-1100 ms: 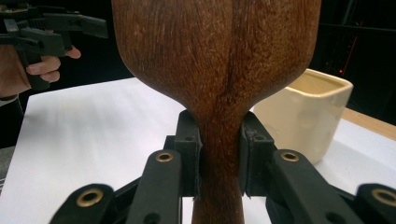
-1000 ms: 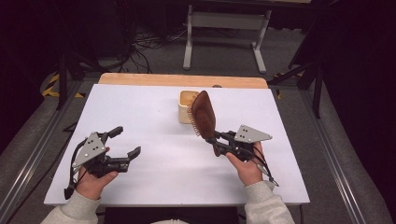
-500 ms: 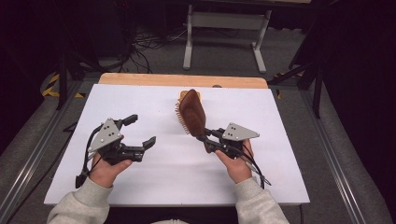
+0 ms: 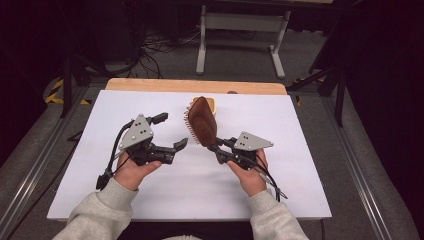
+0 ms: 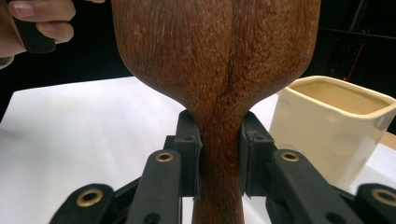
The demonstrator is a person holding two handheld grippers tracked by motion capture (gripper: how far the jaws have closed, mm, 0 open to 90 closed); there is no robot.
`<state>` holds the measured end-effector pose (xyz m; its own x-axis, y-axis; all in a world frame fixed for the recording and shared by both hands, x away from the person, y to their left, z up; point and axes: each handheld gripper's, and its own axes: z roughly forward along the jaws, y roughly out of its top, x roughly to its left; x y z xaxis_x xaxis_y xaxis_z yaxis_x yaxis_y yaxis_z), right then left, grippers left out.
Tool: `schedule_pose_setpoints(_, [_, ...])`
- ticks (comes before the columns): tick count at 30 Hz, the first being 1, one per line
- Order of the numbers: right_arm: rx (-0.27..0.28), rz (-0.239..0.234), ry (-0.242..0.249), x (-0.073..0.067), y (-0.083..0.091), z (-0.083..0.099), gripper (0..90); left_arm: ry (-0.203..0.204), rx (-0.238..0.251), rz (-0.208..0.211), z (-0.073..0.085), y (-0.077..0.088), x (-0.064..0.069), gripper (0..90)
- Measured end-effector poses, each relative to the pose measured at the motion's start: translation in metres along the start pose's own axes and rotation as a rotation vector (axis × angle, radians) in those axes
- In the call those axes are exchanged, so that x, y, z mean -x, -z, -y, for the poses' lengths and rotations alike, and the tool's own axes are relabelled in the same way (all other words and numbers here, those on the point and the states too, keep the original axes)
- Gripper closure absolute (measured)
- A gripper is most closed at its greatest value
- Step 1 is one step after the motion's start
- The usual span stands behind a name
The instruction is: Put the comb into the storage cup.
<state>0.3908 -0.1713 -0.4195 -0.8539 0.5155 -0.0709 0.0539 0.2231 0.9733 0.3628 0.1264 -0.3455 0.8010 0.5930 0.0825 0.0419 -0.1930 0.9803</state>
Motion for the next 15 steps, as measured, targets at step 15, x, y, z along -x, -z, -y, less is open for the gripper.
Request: schedule_pose_setpoints(15, [0.003,-0.001,0.009,-0.002,0.001,0.000,73.4,0.022,-0.007,0.035,-0.012,-0.033,0.007,7.5])
